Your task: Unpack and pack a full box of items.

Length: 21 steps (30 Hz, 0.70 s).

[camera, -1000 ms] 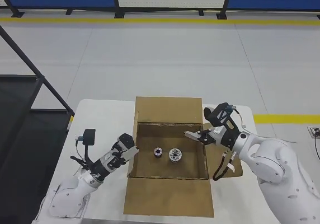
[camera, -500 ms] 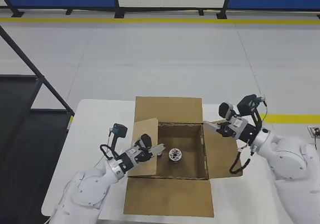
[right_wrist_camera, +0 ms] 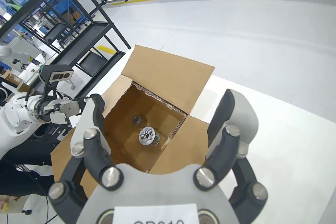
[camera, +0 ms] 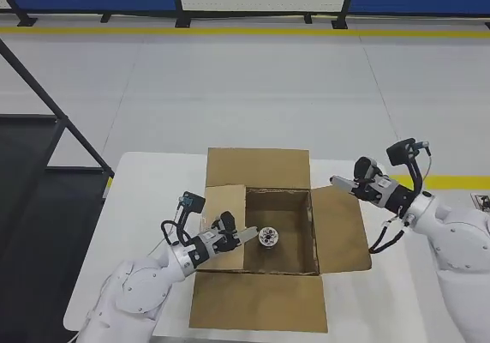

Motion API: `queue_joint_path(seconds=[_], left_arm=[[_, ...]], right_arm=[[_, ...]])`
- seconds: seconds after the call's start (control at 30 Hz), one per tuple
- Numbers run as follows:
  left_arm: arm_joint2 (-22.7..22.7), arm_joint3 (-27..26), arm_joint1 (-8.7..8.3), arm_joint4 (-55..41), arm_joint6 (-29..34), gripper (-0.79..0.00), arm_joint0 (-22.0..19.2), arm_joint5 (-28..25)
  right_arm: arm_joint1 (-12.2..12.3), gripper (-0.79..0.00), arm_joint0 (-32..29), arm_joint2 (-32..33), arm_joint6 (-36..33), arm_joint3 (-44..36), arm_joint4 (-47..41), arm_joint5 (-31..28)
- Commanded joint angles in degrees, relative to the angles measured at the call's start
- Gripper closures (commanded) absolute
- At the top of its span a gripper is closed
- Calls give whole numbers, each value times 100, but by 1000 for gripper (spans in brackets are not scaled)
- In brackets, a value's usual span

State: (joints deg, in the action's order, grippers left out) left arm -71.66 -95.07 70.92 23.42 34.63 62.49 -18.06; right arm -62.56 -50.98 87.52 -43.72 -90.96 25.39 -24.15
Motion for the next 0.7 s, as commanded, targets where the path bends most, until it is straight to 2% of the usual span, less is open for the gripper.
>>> queue_joint_path(seconds=[0.0, 0.27, 0.43, 0.53, 0.67], left_arm=[[34, 33, 1, 8, -13, -785, -20, 19], [88, 187, -2, 0, -83, -785, -120, 60], [138, 283, -2, 32, -95, -785, -193, 69], [165, 329, -2, 31, -123, -785, -210, 76], [202, 372, -4, 36, -135, -785, -223, 61]], right_arm=[[42, -785, 53, 164, -374, 238, -379, 23], [232, -785, 204, 667, -1940, 879, -1297, 463], [315, -785, 271, 556, -2836, 1061, -1453, 724], [345, -785, 331, 374, -3019, 1155, -1252, 785], [349, -785, 390, 114, -3152, 1200, -1456, 628]])
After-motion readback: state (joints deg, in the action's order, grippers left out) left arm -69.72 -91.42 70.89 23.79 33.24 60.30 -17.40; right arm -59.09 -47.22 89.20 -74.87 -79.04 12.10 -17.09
